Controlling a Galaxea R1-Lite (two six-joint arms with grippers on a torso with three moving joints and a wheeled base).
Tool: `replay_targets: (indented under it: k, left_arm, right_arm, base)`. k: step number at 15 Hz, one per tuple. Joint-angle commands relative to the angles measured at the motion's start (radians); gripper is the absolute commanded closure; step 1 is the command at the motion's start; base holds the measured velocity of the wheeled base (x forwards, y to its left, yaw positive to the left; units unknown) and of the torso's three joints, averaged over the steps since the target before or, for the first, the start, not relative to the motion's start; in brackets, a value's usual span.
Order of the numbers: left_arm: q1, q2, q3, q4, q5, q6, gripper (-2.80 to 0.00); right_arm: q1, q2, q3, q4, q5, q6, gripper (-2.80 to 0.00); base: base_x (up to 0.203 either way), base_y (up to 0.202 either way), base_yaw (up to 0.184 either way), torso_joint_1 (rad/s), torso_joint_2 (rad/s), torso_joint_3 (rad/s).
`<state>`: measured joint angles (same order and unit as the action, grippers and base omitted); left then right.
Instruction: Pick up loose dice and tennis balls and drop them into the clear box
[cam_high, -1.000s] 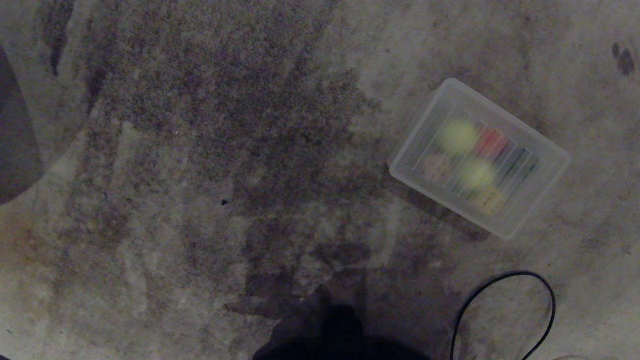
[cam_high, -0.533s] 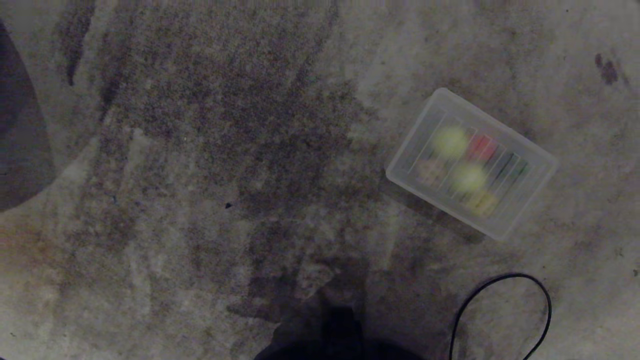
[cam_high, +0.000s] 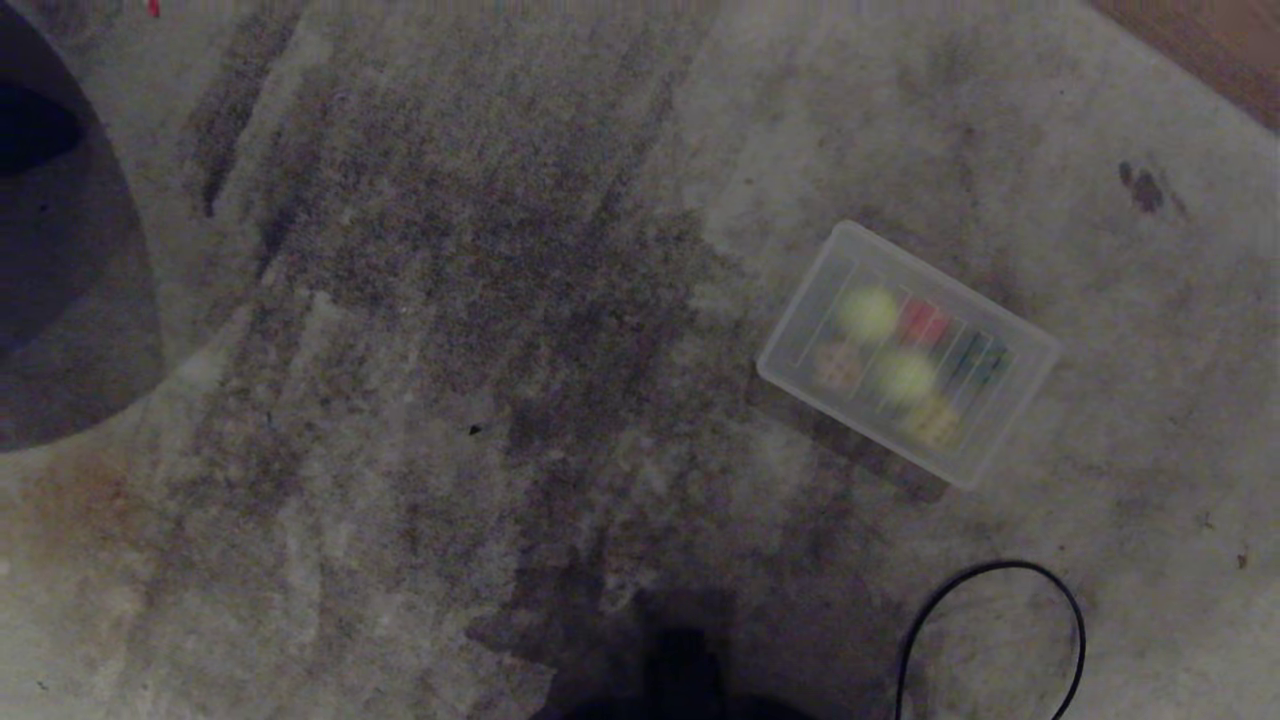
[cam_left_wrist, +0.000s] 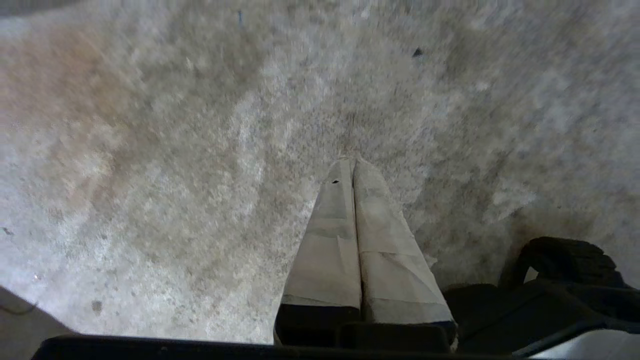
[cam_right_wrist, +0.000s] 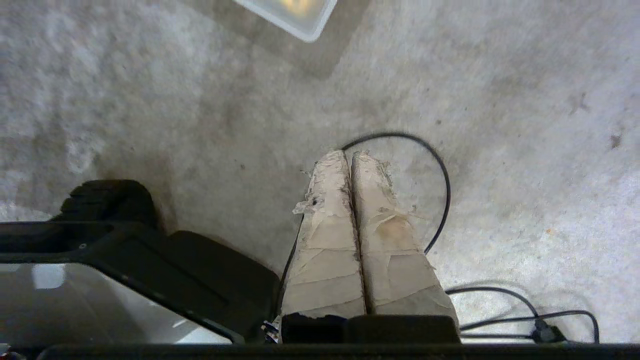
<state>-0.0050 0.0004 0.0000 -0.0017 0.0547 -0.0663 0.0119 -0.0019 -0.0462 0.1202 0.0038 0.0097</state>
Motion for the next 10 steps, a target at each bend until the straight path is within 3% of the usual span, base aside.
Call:
replay_targets:
  k: [1, 10]
  left_arm:
    - [0.0, 0.001, 0.002, -0.001, 0.002, -0.009, 0.0]
    - [0.0, 0.001, 0.002, -0.002, 0.004, -0.02, 0.0]
  right_arm:
    - [0.0, 0.003, 0.0, 0.0, 0.0, 0.011, 0.0]
    - [0.0, 0.003, 0.0, -0.001, -0.004, 0.021, 0.0]
  base:
    - [0.0, 0.0, 0.0, 0.004, 0.0, 0.199]
    - [0.0, 0.0, 0.0, 0.003, 0.0, 0.204]
